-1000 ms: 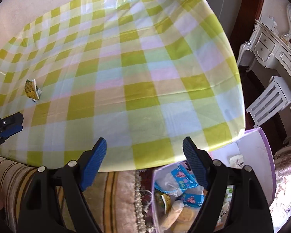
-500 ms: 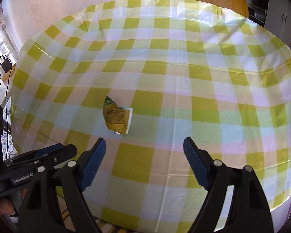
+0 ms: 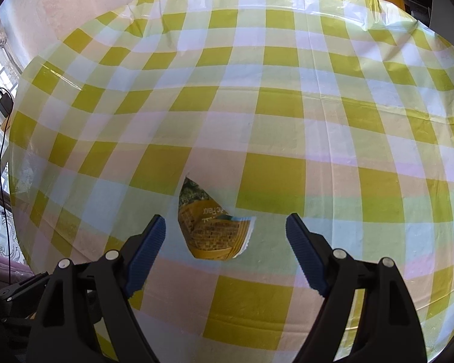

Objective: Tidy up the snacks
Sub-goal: 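Grasp the yellow-green chip packet with the right tool while the left grasps the small blue-white packet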

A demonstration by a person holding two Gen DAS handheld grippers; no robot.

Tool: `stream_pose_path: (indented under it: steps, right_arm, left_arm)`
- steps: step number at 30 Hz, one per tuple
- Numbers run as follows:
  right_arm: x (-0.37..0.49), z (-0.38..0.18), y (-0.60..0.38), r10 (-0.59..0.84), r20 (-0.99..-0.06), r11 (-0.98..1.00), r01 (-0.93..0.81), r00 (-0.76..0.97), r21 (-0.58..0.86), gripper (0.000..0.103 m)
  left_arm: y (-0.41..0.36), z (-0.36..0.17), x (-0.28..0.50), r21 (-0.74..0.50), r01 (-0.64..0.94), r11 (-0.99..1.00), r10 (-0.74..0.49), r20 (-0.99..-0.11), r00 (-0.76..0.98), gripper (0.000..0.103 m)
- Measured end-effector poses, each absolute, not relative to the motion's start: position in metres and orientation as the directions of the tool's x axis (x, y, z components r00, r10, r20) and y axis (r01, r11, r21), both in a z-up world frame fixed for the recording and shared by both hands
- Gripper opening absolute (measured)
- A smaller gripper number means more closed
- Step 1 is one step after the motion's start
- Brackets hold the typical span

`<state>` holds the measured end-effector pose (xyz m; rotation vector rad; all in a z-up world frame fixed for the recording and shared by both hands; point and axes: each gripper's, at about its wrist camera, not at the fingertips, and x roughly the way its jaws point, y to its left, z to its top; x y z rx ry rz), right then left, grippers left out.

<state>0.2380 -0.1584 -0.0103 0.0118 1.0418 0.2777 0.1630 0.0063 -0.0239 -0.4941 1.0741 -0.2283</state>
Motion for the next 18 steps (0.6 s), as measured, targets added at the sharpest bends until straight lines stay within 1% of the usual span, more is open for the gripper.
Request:
stream_pose_path:
  steps: [1,2,3,4,8,10,14,18]
  right_arm:
    - [0.24,-0.011,-0.159,0.237,-0.85,0.964,-0.22,0.471,0.147,0.075]
    - [0.241,-0.012,-0.16,0.243,-0.853,0.963,-0.22,0.462,0.155,0.057]
    - [0.242,-0.014,-0.161,0.255,-0.855,0.961,-0.218,0.452,0.172,0.046]
    - [0.243,-0.014,-0.163,0.262,-0.855,0.96,-0.21,0.448,0.184,0.041]
    - [0.242,-0.014,-0.169,0.266,-0.849,0.961,-0.198,0.457,0.195,0.037]
    - [0.242,-0.012,-0.176,0.268,-0.842,0.962,-0.18,0.469,0.206,0.037]
    - [0.241,-0.007,-0.193,0.297,-0.826,0.955,-0.148,0.48,0.257,0.037]
    - [0.242,-0.003,-0.215,0.349,-0.805,0.934,-0.106,0.48,0.341,0.037]
  left_arm:
    - [0.006,-0.024,0.163,-0.491,-0.055,0.87,-0.412,-0.783,0.466,0.051]
    - [0.005,-0.024,0.164,-0.489,-0.051,0.871,-0.413,-0.783,0.466,0.051]
    - [0.005,-0.023,0.164,-0.487,-0.046,0.872,-0.413,-0.783,0.466,0.051]
    - [0.003,-0.023,0.165,-0.486,-0.041,0.873,-0.414,-0.783,0.465,0.051]
    - [-0.002,-0.024,0.168,-0.479,-0.021,0.877,-0.416,-0.783,0.462,0.051]
    - [-0.007,-0.024,0.171,-0.471,-0.002,0.882,-0.417,-0.783,0.461,0.051]
    - [-0.018,-0.024,0.177,-0.448,0.035,0.893,-0.413,-0.787,0.459,0.051]
    - [-0.032,-0.024,0.182,-0.423,0.077,0.903,-0.41,-0.791,0.454,0.051]
